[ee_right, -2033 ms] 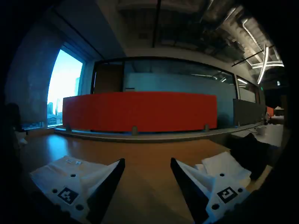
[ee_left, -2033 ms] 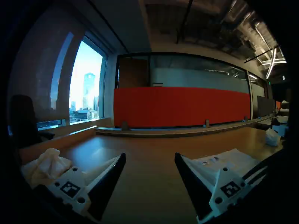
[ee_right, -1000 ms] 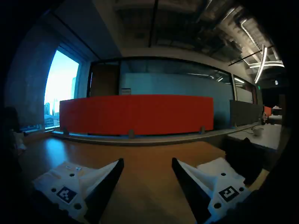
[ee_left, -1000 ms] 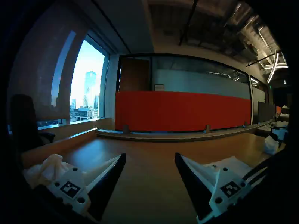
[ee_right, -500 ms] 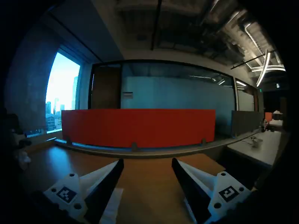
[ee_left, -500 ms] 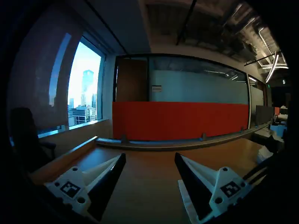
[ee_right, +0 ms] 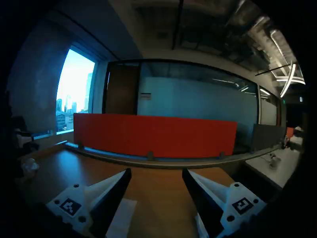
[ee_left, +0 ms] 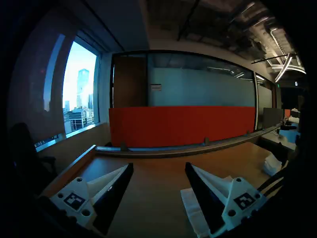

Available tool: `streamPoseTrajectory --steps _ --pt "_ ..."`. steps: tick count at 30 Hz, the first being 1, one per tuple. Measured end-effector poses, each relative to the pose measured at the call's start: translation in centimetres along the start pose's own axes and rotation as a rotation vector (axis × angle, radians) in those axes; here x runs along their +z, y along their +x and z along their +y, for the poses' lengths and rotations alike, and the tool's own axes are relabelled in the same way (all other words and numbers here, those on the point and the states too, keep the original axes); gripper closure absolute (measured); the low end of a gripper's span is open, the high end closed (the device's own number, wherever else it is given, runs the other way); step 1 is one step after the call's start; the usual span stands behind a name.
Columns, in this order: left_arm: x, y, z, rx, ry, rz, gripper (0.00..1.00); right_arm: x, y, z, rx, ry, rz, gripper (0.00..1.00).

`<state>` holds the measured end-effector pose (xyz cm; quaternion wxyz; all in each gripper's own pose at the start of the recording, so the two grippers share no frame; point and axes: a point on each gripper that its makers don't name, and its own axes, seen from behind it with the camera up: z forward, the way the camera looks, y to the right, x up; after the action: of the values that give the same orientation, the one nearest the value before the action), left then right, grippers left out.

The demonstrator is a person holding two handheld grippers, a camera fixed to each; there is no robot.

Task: Fold towel

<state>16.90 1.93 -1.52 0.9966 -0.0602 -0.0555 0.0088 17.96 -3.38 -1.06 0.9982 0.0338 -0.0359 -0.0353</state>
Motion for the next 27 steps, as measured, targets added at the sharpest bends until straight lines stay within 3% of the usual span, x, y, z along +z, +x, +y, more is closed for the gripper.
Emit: streamPoseTrajectory --steps 20,27 --pt "-1.2 -1.3 5.9 0.09 -0.28 -0.156 0.03 -1.3 -0.8 -5.4 -0.139 0.288 -0.146 0.01" --pt "-1.4 -2.3 6.9 0.116 -0.331 -0.185 0.03 -1.5 -2.0 -6.4 -0.164 0.347 -0.193 0.0"
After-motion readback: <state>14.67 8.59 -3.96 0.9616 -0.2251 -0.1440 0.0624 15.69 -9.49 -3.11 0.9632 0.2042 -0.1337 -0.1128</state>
